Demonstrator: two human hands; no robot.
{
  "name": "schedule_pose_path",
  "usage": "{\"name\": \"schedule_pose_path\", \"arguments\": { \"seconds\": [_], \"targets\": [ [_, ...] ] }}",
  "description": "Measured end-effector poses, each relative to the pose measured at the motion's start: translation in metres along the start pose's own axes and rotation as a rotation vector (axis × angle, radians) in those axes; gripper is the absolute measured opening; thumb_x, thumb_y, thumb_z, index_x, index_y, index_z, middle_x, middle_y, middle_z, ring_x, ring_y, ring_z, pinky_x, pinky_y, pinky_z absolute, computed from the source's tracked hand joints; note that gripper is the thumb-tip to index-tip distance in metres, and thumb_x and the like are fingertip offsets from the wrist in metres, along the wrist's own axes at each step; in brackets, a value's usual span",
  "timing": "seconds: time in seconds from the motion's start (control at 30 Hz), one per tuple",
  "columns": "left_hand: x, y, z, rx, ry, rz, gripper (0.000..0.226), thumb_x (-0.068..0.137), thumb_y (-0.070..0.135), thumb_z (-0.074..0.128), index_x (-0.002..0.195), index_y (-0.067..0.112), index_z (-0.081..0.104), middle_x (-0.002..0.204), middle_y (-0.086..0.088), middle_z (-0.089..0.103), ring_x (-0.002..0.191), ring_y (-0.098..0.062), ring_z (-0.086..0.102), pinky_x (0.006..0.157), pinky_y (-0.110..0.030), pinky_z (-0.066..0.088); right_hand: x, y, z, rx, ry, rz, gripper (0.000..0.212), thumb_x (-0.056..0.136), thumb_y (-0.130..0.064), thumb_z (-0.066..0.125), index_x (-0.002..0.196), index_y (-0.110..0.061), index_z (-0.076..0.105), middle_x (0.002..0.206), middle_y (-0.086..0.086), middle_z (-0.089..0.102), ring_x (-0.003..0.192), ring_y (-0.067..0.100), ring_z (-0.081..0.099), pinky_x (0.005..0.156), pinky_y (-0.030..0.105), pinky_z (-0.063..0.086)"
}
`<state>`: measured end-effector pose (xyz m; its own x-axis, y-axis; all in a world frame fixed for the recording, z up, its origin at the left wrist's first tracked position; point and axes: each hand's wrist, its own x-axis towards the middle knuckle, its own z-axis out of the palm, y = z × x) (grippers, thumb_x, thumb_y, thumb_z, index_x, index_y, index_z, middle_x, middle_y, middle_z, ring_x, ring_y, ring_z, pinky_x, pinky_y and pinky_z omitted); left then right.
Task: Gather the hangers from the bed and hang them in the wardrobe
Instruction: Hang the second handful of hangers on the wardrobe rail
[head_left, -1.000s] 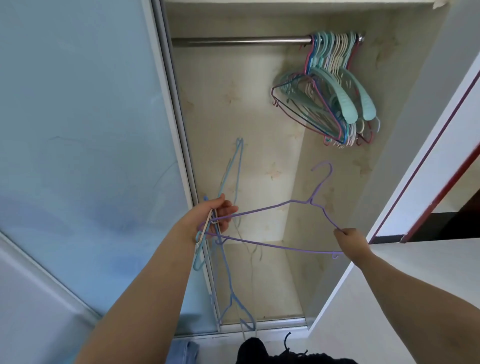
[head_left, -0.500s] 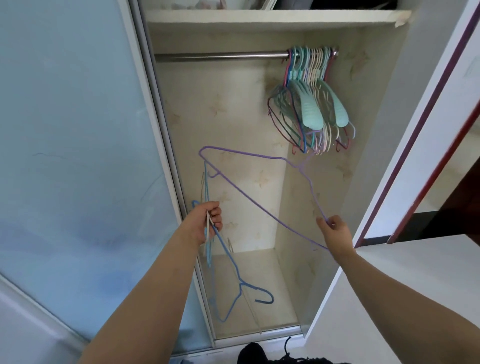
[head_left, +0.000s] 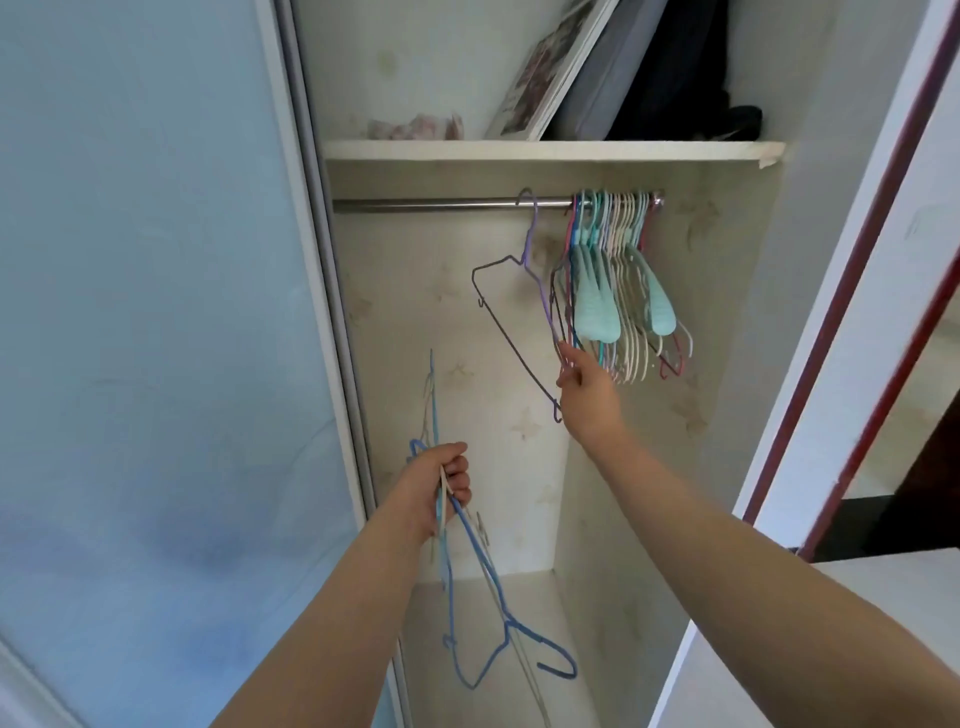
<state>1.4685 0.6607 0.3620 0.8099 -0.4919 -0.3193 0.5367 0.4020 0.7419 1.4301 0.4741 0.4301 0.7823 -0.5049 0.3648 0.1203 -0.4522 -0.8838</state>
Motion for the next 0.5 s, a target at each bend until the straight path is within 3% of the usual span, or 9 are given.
{"name": "schedule_pose_path", "arguments": {
  "seconds": [0.1,0.17,0.23,0.27,0.33,0.37,0.47,0.5],
  "targets": [
    [-0.005,0.008,0.011,0.016,-0.025,0.046,0.021,0.097,0.015,0.046,0.077,0.017,0.044,0.042,0.006,0.032,0.03,-0.006,0.027,0.037,-0.015,0.024,0.045,-0.031,0.002,-0.002,-0.021,0.018,0.048,0.096,0.002,0.031,0.141,-0.01,0.044,0.104,0.008,0.052,0.085,0.017,0.051,0.062,0.028,0.046],
    [-0.007,0.012,0.015,0.029,-0.016,0.076,0.018,0.098,0.016,0.046,0.08,0.015,0.048,0.043,0.006,0.035,0.031,-0.007,0.03,0.037,-0.016,0.027,0.071,-0.04,0.004,-0.006,-0.065,0.065,0.052,0.093,0.005,0.033,0.142,-0.009,0.042,0.094,0.004,0.054,0.068,0.013,0.055,0.049,0.023,0.042],
    [-0.006,0.014,0.015,0.029,0.011,0.115,0.016,0.097,0.013,0.048,0.081,0.015,0.049,0.045,0.005,0.038,0.034,-0.008,0.035,0.038,-0.018,0.032,0.087,-0.046,0.003,0.0,-0.124,0.131,0.053,0.093,0.006,0.033,0.144,-0.008,0.039,0.077,-0.003,0.045,0.047,0.008,0.048,0.041,0.018,0.035],
    [-0.006,0.015,0.014,0.031,0.024,0.135,0.016,0.097,0.012,0.047,0.082,0.016,0.05,0.046,0.005,0.04,0.036,-0.009,0.037,0.04,-0.019,0.034,0.089,-0.048,0.001,0.01,-0.151,0.161,0.052,0.095,0.006,0.031,0.145,-0.006,0.035,0.08,0.003,0.05,0.041,0.006,0.046,0.038,0.015,0.035],
    [-0.007,0.016,0.01,0.05,0.04,0.16,0.015,0.097,0.011,0.046,0.085,0.016,0.054,0.051,0.004,0.045,0.043,-0.01,0.044,0.049,-0.022,0.038,0.09,-0.05,0.003,0.086,-0.175,0.209,0.052,0.096,0.01,0.022,0.146,-0.003,0.029,0.112,0.029,0.057,0.029,0.007,0.042,0.03,0.011,0.028],
    [-0.008,0.016,0.009,0.071,0.048,0.16,0.016,0.098,0.011,0.046,0.087,0.018,0.056,0.055,0.004,0.049,0.049,-0.011,0.049,0.056,-0.025,0.041,0.091,-0.046,0.007,0.132,-0.166,0.233,0.054,0.095,0.012,0.022,0.146,-0.003,0.03,0.119,0.029,0.056,0.031,0.011,0.042,0.029,0.011,0.027],
    [-0.01,0.015,0.005,0.13,0.067,0.15,0.019,0.097,0.015,0.05,0.089,0.025,0.063,0.072,0.007,0.065,0.081,-0.013,0.064,0.077,-0.038,0.045,0.095,-0.029,0.012,0.113,-0.077,0.27,0.048,0.092,0.005,0.037,0.138,-0.007,0.047,0.084,0.001,0.054,0.055,0.013,0.043,0.047,0.021,0.041],
    [-0.009,0.015,0.004,0.131,0.059,0.151,0.018,0.096,0.016,0.052,0.09,0.027,0.064,0.077,0.008,0.068,0.09,-0.014,0.065,0.079,-0.041,0.044,0.097,-0.022,0.011,0.122,-0.051,0.282,0.045,0.091,0.001,0.041,0.134,-0.008,0.051,0.084,-0.001,0.052,0.062,0.013,0.046,0.058,0.024,0.045]
  ]
}}
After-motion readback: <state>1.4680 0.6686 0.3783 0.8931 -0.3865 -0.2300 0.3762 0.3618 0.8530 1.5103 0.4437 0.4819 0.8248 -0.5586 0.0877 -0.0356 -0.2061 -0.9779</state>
